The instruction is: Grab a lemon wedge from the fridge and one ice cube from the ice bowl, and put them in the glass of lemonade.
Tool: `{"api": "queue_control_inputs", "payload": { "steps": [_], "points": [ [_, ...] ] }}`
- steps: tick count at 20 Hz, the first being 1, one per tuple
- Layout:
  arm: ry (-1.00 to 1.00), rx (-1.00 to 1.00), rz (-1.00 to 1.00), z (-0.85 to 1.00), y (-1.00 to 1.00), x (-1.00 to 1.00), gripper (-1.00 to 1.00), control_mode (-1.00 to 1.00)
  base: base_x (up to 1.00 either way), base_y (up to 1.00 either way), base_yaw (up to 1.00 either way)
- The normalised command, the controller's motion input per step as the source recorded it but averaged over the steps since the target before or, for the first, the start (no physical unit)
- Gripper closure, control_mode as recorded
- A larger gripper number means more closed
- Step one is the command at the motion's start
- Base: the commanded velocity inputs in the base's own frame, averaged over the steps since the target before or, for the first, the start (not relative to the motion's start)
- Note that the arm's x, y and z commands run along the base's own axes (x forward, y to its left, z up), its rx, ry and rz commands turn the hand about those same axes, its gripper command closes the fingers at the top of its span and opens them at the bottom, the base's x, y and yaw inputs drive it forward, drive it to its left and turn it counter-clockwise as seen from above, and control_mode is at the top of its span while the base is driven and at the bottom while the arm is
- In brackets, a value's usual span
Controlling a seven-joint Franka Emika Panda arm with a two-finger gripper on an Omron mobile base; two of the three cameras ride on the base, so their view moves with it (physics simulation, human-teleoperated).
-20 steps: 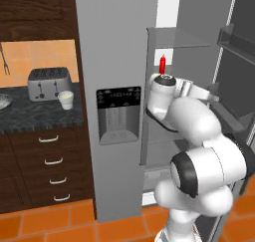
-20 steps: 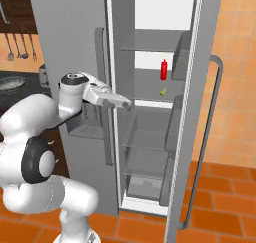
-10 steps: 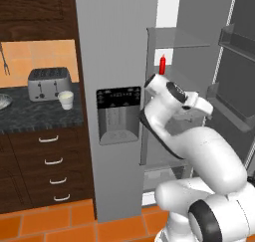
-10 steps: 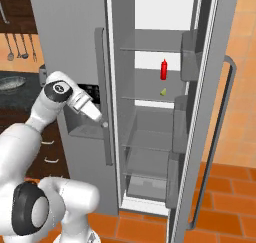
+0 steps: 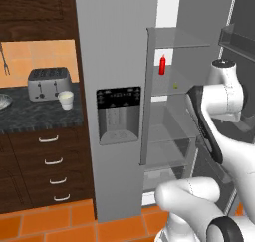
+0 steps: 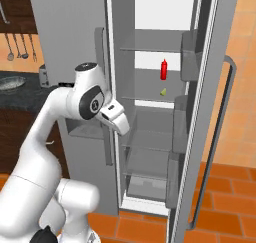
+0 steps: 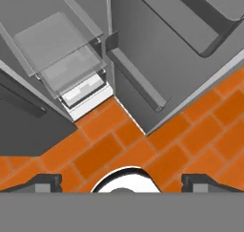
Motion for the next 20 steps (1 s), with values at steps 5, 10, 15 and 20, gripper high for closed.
{"api": "queue_control_inputs", "payload": {
  "steps": [5,10,15,20],
  "points": [
    [0.0,0.0,0.01,0.0,-0.01,0.0,-1.0,-1.0,0.0,0.0,0.0],
    [-0.11,-0.01,0.09,0.0,-0.09,-0.02,-1.0,-1.0,0.0,0.0,0.0],
    [-0.42,-0.08,0.14,0.0,-0.03,-0.11,-1.0,-1.0,0.0,0.0,0.0],
    [0.0,0.0,0.0,0.0,0.0,0.15,-1.0,1.0,0.13,-0.23,0.07]
  ]
}}
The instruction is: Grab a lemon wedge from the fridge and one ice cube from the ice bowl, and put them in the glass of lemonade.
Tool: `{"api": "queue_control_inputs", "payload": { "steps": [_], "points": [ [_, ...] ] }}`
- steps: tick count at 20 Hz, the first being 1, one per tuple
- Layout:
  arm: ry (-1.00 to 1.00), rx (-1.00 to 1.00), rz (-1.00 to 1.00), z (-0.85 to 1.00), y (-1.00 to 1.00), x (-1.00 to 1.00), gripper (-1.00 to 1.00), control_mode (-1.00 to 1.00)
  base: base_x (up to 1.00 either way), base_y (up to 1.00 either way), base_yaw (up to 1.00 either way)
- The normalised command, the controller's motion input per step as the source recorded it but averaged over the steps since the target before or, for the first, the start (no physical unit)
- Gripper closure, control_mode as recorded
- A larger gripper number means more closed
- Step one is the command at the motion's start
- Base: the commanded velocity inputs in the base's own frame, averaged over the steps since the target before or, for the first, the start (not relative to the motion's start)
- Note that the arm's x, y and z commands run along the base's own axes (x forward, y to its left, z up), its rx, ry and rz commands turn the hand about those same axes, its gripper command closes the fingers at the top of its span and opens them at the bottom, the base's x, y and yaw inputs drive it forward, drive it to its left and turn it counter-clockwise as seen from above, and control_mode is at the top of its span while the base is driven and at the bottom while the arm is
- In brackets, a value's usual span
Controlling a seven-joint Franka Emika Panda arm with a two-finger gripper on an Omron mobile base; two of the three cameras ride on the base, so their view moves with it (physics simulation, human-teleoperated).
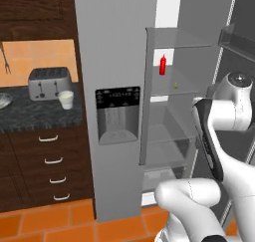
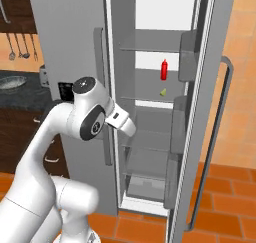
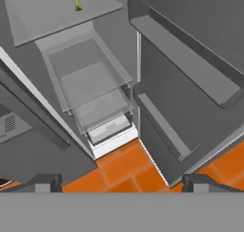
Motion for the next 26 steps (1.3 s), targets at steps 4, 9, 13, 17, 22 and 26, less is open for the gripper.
{"api": "queue_control_inputs", "payload": {
  "steps": [4,9,13,17,22,26],
  "points": [
    [0.0,0.0,0.0,0.0,0.0,0.0,-1.0,1.0,0.27,-0.49,0.21],
    [0.0,0.0,0.0,0.0,0.0,0.0,-1.0,1.0,0.5,-0.52,0.09],
    [0.0,0.0,0.0,0.0,0.0,0.0,-1.0,1.0,0.73,-0.38,0.07],
    [0.0,0.0,0.0,0.0,0.0,0.0,-1.0,1.0,1.0,0.0,0.02],
    [0.0,0.0,0.0,0.0,0.0,0.0,-1.0,1.0,0.68,-0.06,0.05],
    [-0.03,-0.05,0.13,-0.75,0.01,0.64,-1.0,-1.0,0.0,0.0,0.0]
  ]
}}
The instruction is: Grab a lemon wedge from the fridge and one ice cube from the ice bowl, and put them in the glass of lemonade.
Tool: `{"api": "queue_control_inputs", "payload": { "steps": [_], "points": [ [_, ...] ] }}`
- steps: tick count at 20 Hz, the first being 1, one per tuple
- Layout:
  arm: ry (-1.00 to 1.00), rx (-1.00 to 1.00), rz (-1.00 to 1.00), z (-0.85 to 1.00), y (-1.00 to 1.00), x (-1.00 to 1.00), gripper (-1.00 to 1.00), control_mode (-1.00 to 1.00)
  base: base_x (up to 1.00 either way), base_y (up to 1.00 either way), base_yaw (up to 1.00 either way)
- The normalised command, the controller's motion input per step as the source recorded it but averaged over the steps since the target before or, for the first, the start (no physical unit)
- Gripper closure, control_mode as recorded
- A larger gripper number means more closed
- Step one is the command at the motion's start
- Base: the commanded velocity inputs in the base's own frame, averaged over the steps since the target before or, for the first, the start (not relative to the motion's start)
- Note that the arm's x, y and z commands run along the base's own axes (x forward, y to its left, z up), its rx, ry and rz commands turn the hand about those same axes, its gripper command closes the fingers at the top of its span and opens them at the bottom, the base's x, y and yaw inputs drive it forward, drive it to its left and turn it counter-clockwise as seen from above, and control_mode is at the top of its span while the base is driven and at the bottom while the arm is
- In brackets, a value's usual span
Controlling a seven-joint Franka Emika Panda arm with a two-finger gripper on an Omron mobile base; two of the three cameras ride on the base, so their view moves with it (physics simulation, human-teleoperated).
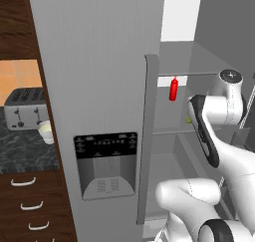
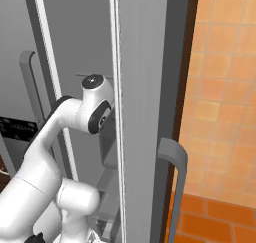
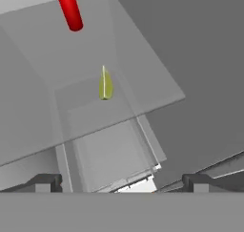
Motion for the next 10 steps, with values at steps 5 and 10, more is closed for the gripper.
{"api": "queue_control_inputs", "payload": {
  "steps": [5,10],
  "points": [
    [-0.02,0.0,0.14,-0.56,-0.08,0.78,-1.0,-1.0,0.0,0.0,0.0],
    [0.0,-0.01,0.02,-0.17,-0.15,0.4,-1.0,-1.0,0.0,0.0,0.0]
  ]
}}
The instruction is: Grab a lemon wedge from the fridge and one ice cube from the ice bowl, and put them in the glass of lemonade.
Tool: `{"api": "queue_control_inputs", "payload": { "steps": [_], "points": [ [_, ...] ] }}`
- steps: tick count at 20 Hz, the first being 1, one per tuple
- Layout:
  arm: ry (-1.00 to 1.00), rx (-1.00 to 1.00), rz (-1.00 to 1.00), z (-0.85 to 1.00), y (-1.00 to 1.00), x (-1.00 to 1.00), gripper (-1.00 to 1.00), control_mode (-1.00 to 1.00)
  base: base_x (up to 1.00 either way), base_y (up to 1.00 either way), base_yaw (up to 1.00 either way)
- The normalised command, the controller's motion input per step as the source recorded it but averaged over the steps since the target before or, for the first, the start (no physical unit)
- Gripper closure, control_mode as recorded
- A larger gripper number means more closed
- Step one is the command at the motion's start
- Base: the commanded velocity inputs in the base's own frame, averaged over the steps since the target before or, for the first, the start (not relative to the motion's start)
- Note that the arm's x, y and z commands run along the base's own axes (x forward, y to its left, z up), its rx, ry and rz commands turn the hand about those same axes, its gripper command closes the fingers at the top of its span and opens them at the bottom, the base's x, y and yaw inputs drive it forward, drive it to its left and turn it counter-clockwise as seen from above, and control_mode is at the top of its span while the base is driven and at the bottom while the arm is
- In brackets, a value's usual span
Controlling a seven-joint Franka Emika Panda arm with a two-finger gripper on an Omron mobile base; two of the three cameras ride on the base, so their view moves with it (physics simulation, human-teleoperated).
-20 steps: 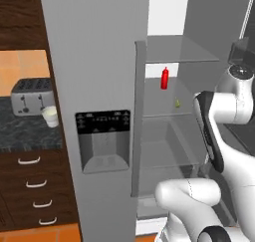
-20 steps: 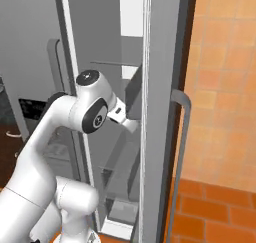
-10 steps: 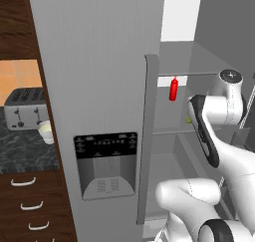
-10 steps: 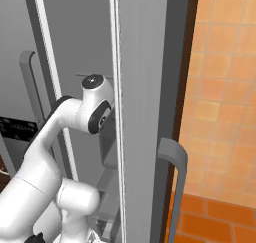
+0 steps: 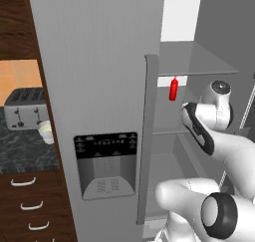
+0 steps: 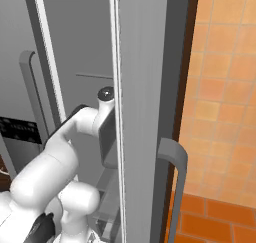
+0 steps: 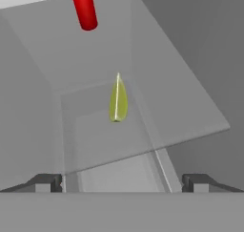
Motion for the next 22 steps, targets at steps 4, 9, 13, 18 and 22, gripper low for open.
{"api": "queue_control_inputs", "payload": {
  "steps": [4,9,13,18,22],
  "points": [
    [0.0,0.0,0.0,-0.13,-0.18,0.5,-1.0,-1.0,0.0,0.0,0.0],
    [0.07,0.0,0.0,-0.16,-0.08,0.51,-1.0,-1.0,0.0,0.0,0.0],
    [0.14,0.0,0.0,-0.27,0.0,0.44,-1.0,-1.0,0.0,0.0,0.0],
    [0.06,0.0,0.0,-0.44,-0.16,0.18,-1.0,-1.0,0.0,0.0,0.0],
    [0.0,0.0,0.0,-0.34,-0.15,0.15,-1.0,-1.0,0.0,0.0,0.0]
  ]
}}
